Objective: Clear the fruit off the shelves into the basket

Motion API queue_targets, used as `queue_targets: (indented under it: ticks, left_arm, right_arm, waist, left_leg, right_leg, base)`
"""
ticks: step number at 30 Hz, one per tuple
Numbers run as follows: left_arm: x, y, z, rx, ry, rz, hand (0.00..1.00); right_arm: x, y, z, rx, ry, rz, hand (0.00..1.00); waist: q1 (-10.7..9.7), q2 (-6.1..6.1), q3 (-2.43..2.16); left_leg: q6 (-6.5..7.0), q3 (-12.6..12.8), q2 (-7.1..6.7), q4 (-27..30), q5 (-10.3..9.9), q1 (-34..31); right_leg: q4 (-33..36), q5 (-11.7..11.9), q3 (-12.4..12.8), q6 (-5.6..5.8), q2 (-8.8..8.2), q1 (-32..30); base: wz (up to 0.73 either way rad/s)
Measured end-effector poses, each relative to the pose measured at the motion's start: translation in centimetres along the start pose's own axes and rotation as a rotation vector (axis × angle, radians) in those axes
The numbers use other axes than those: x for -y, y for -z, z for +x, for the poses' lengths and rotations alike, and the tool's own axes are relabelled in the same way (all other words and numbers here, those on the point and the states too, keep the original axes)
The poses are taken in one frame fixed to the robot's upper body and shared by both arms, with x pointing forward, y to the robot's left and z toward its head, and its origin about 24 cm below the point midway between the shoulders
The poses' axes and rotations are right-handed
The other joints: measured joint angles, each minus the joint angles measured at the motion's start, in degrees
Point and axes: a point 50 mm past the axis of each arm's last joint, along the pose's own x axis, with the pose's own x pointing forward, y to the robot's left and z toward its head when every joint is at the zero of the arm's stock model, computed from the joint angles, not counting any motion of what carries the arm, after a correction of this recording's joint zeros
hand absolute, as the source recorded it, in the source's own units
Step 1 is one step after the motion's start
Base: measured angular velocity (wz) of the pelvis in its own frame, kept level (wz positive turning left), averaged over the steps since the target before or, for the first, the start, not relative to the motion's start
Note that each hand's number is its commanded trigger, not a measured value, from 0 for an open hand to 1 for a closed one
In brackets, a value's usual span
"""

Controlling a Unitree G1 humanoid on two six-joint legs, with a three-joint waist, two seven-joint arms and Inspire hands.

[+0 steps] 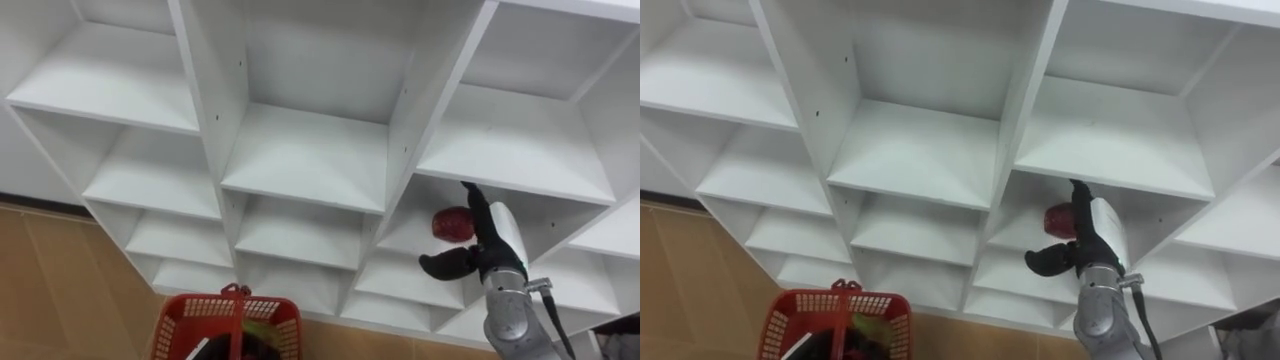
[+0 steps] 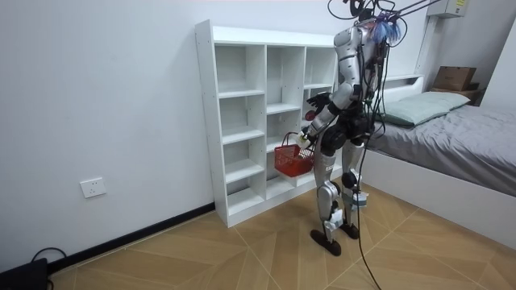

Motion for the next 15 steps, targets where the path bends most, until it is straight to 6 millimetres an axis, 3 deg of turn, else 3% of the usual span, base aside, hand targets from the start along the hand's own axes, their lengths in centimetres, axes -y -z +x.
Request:
queue_targets:
  ticks: [11,15]
  left_arm:
    - [-0.2,0.0,-0.2,0.005,-0.008,-0.006,1.00]
    - [-0.6,0.2,-0.6,0.009,-0.008,-0.020,1.00]
  right_arm:
    - [0.7,1.5,0.0,-0.069,0.017,0.026,0.00]
    - [0.9,1.9,-0.1,-0.085,0.021,0.020,0.00]
  waist:
    - [0.56,-0.21,0.01]
    - [1.00,-0.57,0.21]
  left_leg:
    - [0.00,0.00,0.00,0.09,0.00,0.53]
    - [0.00,0.01,0.00,-0.04,0.00,0.86]
  right_leg:
    - [-0.06,-0.01,0.03,-0.02,0.03,0.09]
    - [-0.05,-0.01,0.06,-0.02,0.03,0.30]
  base:
    - [0.00]
    - [0.00]
